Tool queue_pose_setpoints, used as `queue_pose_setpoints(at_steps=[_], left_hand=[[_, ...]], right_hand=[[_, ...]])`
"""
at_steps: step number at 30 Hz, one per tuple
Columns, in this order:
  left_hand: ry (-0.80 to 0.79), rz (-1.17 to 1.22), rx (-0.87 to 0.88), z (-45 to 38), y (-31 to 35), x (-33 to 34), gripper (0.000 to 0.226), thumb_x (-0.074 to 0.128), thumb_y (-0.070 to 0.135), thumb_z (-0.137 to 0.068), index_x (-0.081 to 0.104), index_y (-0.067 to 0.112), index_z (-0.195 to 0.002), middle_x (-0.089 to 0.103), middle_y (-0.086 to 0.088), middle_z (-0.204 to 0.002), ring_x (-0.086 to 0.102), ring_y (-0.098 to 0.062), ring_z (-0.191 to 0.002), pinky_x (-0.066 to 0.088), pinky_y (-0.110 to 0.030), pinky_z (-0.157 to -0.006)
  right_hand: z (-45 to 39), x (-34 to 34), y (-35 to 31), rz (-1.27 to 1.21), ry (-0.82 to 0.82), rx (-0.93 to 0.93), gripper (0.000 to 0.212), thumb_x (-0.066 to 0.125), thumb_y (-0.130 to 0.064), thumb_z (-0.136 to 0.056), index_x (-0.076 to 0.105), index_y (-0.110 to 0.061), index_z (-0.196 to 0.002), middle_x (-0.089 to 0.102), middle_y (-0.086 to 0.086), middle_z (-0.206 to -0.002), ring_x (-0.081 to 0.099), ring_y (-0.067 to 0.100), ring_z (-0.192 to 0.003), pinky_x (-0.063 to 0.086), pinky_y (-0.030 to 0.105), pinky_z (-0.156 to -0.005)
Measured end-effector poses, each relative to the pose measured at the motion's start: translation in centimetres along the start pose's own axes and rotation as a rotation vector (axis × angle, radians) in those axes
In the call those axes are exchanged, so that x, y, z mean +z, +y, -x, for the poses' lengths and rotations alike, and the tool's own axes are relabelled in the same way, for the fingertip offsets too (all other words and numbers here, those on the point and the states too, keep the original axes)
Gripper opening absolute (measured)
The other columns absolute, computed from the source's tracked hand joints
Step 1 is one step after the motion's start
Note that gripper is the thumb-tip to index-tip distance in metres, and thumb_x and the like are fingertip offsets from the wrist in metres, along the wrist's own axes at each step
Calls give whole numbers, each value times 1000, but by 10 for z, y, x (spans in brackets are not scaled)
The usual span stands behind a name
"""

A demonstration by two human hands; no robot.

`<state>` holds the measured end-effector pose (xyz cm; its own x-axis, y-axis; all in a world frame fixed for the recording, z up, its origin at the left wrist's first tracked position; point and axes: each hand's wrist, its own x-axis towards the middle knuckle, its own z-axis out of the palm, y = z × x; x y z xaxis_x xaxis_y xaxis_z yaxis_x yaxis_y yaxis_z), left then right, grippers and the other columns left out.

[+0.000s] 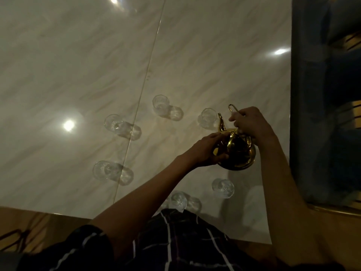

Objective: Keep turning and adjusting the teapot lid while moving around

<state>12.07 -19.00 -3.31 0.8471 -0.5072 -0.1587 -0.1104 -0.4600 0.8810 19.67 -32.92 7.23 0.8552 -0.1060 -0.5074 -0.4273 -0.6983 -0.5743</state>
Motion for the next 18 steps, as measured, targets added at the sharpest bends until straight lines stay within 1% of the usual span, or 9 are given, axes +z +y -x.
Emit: queue_pose_setpoints(at_steps=[2, 8, 13, 18], left_hand=[[6, 5, -1, 1, 0, 2, 75, 70, 32, -88, 31, 25, -151, 46, -9, -147, 55, -25, -122, 53, -44, -95], [11, 7, -6, 4, 1, 4, 74, 69, 34, -87, 31, 27, -151, 45, -6, -148, 54, -23, -124, 53, -45, -96], [28, 11, 7, 5, 6, 7, 73, 69, 32, -88, 33, 25, -150, 46, -7, -147, 56, -23, -123, 53, -45, -95], [33, -1, 22, 6, 11, 7, 73, 69, 31, -89, 33, 21, -151, 44, -8, -148, 55, -24, -123, 52, -45, -96]], right_hand=[[-1, 0, 1, 1, -6, 4, 25, 52, -23, -95, 70, -8, -87, 60, 6, -70, 51, 14, -51, 43, 26, -49], [0, 2, 5, 2, -4, 10, 25, 52, -23, -94, 69, -12, -79, 60, 6, -69, 50, 14, -48, 39, 26, -47], [3, -2, 4, 9, -11, 3, 24, 51, -21, -95, 69, -8, -87, 60, 8, -70, 51, 15, -50, 40, 24, -47], [6, -7, 3, 15, -7, -12, 26, 50, -21, -96, 70, -6, -88, 59, 7, -69, 51, 15, -50, 41, 25, -47]])
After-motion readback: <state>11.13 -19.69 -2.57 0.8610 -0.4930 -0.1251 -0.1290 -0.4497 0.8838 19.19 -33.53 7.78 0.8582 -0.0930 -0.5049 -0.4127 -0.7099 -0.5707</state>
